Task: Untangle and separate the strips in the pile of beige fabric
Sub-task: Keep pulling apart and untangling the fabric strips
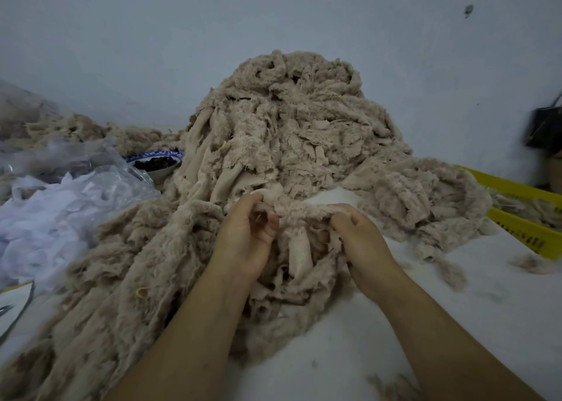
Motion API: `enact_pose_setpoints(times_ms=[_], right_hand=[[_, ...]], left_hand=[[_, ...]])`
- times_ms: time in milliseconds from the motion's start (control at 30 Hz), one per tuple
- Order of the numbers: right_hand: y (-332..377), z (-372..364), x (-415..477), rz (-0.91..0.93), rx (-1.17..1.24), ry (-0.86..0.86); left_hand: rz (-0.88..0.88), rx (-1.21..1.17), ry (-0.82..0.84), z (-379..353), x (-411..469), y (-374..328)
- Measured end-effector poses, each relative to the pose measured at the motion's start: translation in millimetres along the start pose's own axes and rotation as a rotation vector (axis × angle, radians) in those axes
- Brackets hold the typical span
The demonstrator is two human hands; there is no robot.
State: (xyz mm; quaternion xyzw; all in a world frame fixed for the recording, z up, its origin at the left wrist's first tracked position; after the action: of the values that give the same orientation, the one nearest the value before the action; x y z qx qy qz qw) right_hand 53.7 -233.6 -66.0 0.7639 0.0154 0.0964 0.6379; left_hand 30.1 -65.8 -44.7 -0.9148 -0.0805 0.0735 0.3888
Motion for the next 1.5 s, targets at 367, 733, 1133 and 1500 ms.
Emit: enact_pose_setpoints(times_ms=[367,733,1133,1500], right_hand=[[5,-1,-3,-0.016,0.159,-0.049],[-4,-10,-1,0.029,-0.228,0.077],[-3,-6,-4,0.050,-0.290,0.011],[5,-8,-4,0.139,-0.049,-0.016]], left_hand=[[-0.267,1.059,0.328,-9,-4,16],[-0.080,0.366,0.047,-3,-5,-3],[-0.105,0.216,0.138,0,5,-5],[-0.192,1.182,0.370,-13,-11,32]])
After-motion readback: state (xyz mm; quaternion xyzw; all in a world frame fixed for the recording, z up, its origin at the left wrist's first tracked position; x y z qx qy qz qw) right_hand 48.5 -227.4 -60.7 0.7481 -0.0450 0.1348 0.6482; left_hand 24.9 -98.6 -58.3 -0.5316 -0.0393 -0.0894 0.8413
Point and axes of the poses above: each hand's wrist, its own x-axis towards the middle knuckle, its own z-axis out of the back of the hand, y = z × x, the point moved 4 cm from there along x, towards the middle knuckle, and after that the axes turned 11 degrees about x, right-handed, at the moved point
